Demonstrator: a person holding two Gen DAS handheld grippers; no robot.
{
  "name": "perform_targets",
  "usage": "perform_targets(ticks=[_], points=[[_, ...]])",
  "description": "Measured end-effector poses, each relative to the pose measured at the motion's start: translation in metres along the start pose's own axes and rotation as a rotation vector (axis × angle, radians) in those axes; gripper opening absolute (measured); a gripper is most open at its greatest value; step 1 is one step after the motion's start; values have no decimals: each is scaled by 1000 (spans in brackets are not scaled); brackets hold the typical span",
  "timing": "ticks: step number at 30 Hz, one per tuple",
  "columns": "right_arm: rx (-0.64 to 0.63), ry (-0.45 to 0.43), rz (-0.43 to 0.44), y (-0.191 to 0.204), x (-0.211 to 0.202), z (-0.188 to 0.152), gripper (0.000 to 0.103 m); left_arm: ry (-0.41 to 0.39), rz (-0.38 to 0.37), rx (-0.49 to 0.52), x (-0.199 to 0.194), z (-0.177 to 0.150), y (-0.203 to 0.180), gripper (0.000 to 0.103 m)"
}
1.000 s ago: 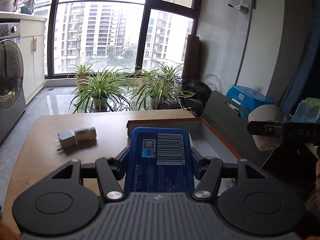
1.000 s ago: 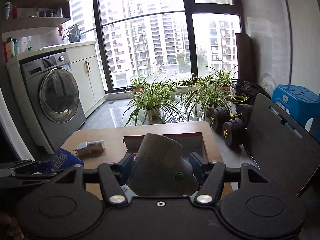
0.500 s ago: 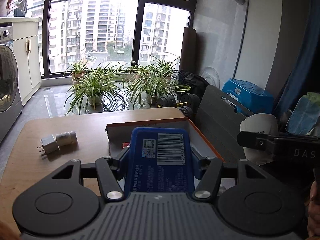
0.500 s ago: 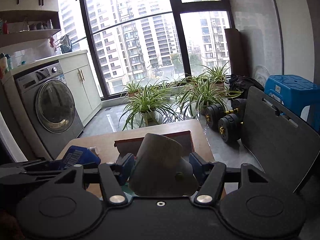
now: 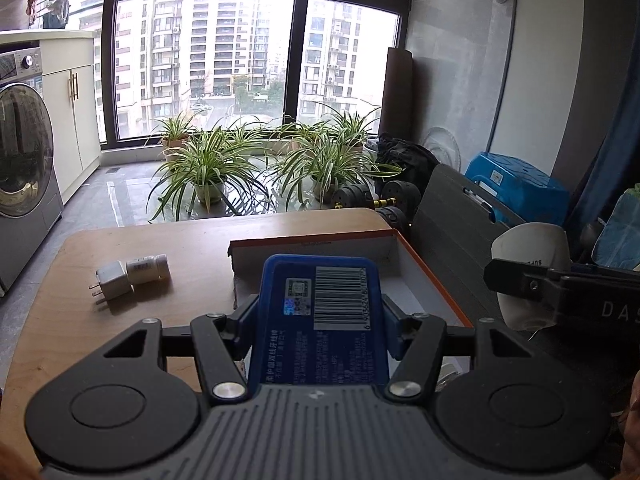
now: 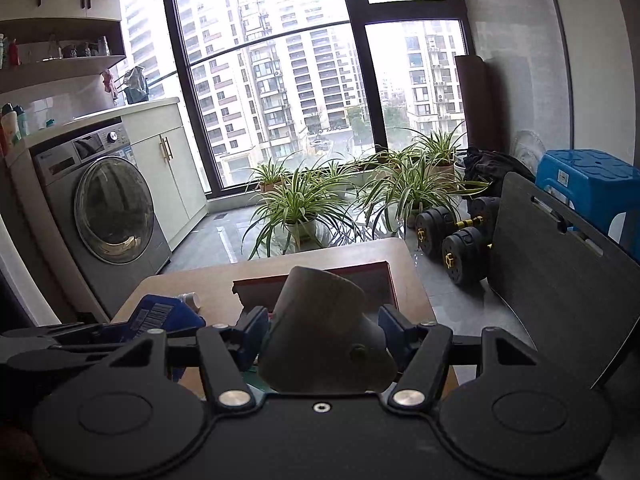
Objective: Organize rigid objects
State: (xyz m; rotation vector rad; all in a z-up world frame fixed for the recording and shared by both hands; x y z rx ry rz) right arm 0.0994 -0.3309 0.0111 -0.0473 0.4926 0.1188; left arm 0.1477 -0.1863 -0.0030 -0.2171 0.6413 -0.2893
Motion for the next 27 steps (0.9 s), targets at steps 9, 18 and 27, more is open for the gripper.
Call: perform_targets(ticks=[9, 18, 27], points=[[-6, -1, 4, 2, 1, 3, 74, -8, 9, -16, -2, 3, 1, 62], [-10, -3, 12, 6, 2, 7, 74, -17, 14, -24, -6, 5, 2, 62], [-15, -3, 15, 8, 4, 9, 74, -16, 18, -29, -5, 7, 4, 62]])
Point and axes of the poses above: each gripper's, at about its wrist camera, not at the fingertips, and x roughly the way its jaws point, y to its left, z to its top, the point moved 10 cm from there along x, roughly the way its jaws point, and after that the axes turned 15 degrees about -x, right-handed, at the moved point
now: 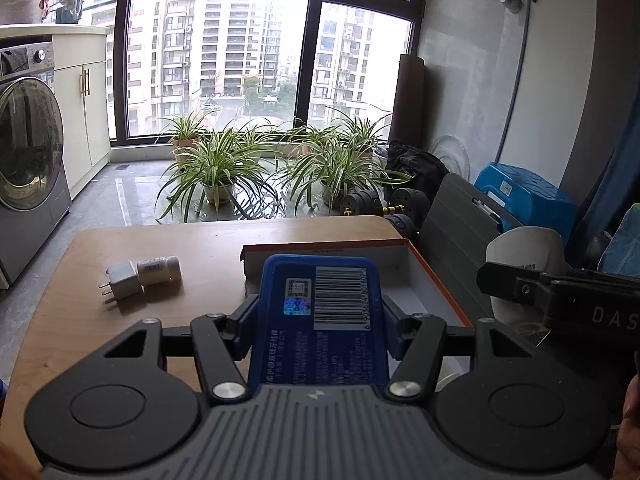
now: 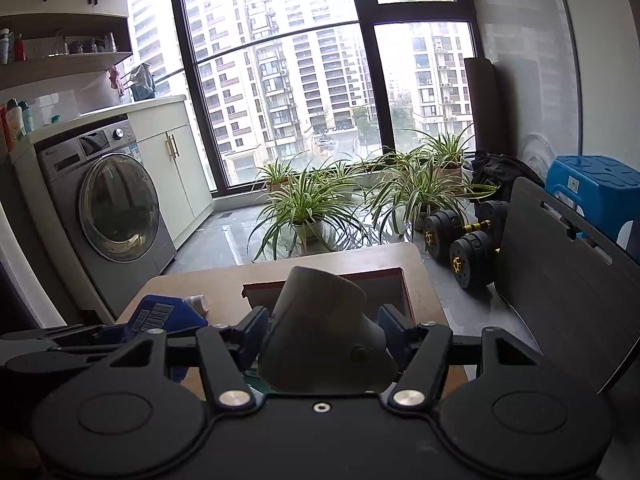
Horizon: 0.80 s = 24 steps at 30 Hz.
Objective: Organize rigid objects
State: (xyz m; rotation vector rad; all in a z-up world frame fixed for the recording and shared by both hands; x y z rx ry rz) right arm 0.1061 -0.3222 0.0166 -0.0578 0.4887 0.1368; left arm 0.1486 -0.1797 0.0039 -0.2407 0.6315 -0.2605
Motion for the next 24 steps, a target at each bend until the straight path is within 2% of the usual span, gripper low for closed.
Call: perform_targets(ticks=[24], points=[[-7, 20, -1, -3, 22, 4, 74, 23, -1, -5, 15, 0, 2, 62]])
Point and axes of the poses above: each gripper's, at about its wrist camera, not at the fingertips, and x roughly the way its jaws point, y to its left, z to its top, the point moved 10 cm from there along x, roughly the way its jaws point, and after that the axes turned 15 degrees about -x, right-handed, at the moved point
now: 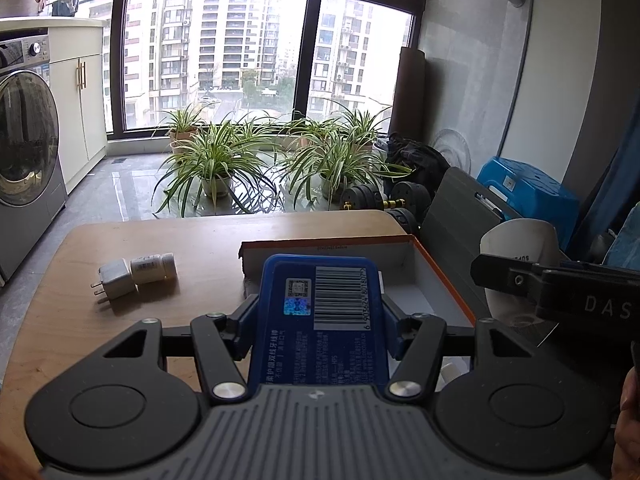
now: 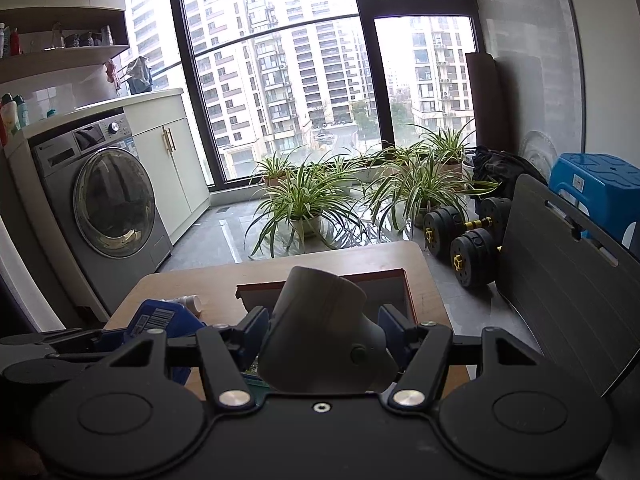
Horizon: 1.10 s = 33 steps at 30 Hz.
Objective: Organize rigid objects
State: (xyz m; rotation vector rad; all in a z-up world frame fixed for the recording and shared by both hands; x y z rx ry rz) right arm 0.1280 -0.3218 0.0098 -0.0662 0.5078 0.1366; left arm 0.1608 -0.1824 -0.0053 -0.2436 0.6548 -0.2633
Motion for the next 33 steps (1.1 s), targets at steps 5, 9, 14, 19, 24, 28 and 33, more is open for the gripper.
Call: perform_targets(ticks=[5, 9, 14, 19, 24, 28, 33], points=[[2, 6, -3, -3, 7, -2, 74, 9, 0, 8, 5, -1, -2, 62], [2, 10, -6, -6, 10, -3, 74, 18, -1, 10, 10, -2, -3, 62], [4, 16, -9, -10, 15, -3, 74, 24, -3, 17, 14, -4, -6, 62], [9, 24, -7, -11, 21, -4, 74, 29, -4, 28, 17, -6, -9, 62], [8, 29, -8, -10, 25, -4, 74, 38, -3, 30, 22, -7, -9, 62], [10, 38, -7, -10, 31, -5, 74, 43, -2, 32, 24, -8, -8, 62], [7, 48, -10, -10, 36, -6, 74, 50, -2, 32, 28, -8, -8, 62]])
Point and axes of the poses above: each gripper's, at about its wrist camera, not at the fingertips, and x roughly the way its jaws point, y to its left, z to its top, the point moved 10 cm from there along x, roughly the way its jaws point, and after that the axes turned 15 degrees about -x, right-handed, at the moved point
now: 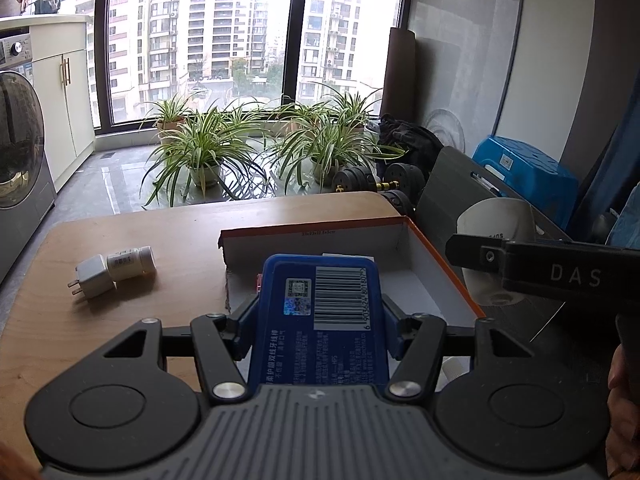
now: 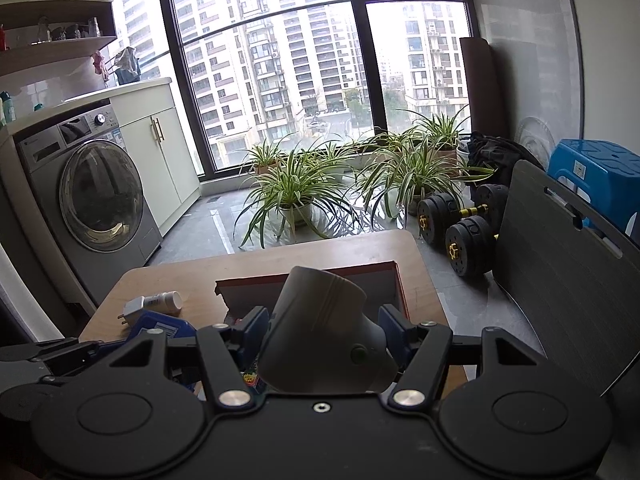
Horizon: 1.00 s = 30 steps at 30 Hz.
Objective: Organize rigid objects
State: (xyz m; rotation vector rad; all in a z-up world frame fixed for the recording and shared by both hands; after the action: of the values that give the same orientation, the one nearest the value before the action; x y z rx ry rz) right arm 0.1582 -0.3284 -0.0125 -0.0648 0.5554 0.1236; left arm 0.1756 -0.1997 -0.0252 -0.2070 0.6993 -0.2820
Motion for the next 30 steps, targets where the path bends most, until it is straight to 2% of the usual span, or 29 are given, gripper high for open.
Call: perform_targets(ticks=[30], points=[[6, 64, -12, -6, 32, -4, 74, 34, -15, -7, 20, -5, 1, 62]])
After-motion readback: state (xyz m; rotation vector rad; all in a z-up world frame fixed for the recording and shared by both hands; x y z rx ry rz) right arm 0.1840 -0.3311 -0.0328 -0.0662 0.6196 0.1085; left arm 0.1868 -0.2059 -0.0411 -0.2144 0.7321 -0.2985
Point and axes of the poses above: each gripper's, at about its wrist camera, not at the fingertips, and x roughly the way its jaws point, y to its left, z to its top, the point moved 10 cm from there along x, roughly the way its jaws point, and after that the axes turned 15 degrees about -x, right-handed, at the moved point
